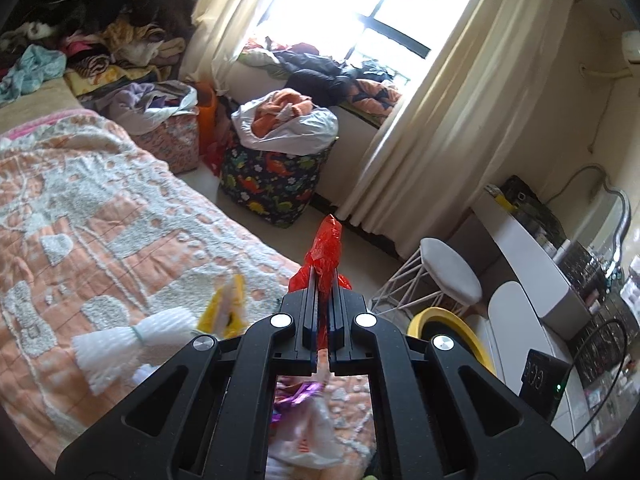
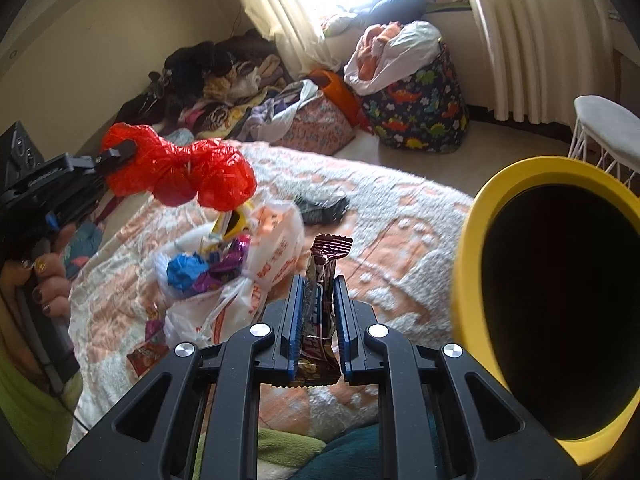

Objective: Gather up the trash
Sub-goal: 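Carry the chocolate wrapper and red bag over the yellow-rimmed bin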

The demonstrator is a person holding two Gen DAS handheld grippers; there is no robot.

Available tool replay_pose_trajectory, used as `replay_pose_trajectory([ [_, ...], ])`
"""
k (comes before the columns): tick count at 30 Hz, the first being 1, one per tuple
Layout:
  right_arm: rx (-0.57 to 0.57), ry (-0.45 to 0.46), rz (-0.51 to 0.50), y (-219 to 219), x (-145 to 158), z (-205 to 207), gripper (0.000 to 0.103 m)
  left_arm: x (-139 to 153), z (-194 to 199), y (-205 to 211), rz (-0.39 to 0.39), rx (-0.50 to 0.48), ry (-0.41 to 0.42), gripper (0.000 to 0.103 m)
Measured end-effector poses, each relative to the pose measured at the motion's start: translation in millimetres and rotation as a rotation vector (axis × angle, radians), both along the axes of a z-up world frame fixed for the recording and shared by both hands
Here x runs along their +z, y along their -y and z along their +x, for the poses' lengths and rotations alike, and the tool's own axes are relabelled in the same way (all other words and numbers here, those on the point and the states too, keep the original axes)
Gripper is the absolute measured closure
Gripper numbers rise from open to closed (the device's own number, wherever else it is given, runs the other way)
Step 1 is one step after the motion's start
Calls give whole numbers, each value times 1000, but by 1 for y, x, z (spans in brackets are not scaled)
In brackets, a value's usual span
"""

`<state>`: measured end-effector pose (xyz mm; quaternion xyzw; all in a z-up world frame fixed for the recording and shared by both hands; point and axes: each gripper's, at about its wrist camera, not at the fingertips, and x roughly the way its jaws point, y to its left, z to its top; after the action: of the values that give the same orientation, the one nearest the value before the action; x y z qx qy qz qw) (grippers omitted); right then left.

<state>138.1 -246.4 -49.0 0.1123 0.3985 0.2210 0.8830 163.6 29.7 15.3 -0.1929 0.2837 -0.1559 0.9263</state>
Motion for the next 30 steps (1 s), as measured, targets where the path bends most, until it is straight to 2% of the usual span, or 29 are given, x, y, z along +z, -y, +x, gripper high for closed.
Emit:
replay_pose_trajectory([
  [15, -154, 72, 2, 55, 23, 5, 88, 0, -7, 77, 41, -141, 3, 102],
  [30, -340, 77, 49, 133, 23, 13, 88, -5, -15, 141, 65, -249, -5, 102],
])
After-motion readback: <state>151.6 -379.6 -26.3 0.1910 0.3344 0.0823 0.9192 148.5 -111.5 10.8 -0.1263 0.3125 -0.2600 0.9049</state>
